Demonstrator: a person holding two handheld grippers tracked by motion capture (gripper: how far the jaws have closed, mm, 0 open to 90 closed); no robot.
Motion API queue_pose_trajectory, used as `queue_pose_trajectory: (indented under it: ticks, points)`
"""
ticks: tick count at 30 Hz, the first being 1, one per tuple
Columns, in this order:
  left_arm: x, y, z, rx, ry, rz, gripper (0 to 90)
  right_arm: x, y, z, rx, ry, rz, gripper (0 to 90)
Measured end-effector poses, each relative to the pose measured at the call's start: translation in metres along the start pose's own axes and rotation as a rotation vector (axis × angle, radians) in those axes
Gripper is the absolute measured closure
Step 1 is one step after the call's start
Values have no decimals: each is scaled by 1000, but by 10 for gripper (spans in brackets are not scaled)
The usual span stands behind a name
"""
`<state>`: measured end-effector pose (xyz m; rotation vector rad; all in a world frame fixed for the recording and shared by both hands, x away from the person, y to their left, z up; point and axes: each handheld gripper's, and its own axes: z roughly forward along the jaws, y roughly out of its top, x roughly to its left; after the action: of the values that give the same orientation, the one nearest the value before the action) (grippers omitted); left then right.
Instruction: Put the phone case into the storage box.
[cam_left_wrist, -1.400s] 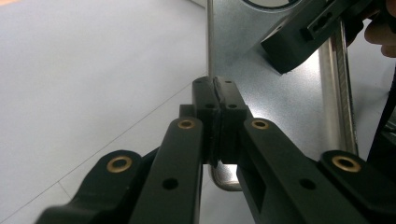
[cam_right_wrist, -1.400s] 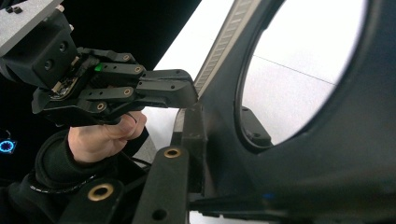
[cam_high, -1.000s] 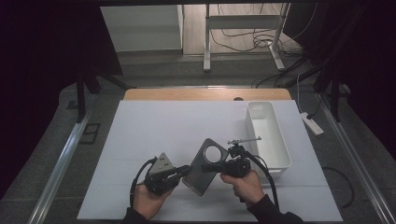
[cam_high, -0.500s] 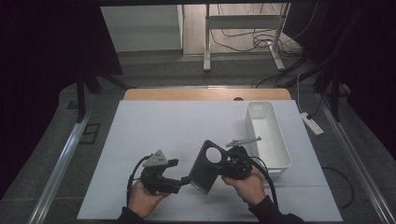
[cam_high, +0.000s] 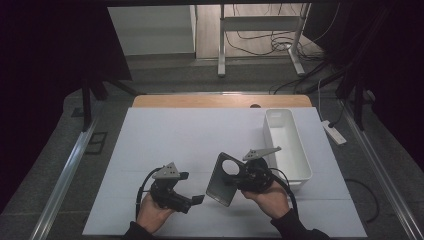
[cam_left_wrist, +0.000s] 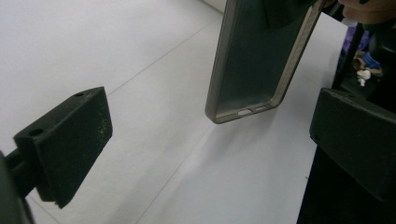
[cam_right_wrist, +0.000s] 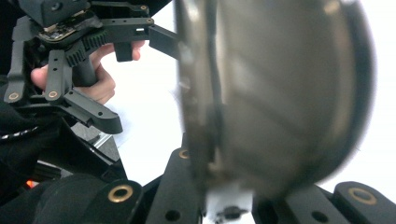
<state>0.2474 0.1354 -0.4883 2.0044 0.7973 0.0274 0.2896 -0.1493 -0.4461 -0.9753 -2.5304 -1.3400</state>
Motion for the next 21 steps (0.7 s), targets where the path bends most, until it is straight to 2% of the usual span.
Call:
queue_pose_trajectory:
  ticks: [9, 21]
  points:
    - [2, -4, 6, 9, -52, 31, 0, 2, 0, -3, 4, 23, -46, 854]
    - [0, -4, 13, 17, -134, 36, 0, 10, 1, -2, 10, 75, -88, 854]
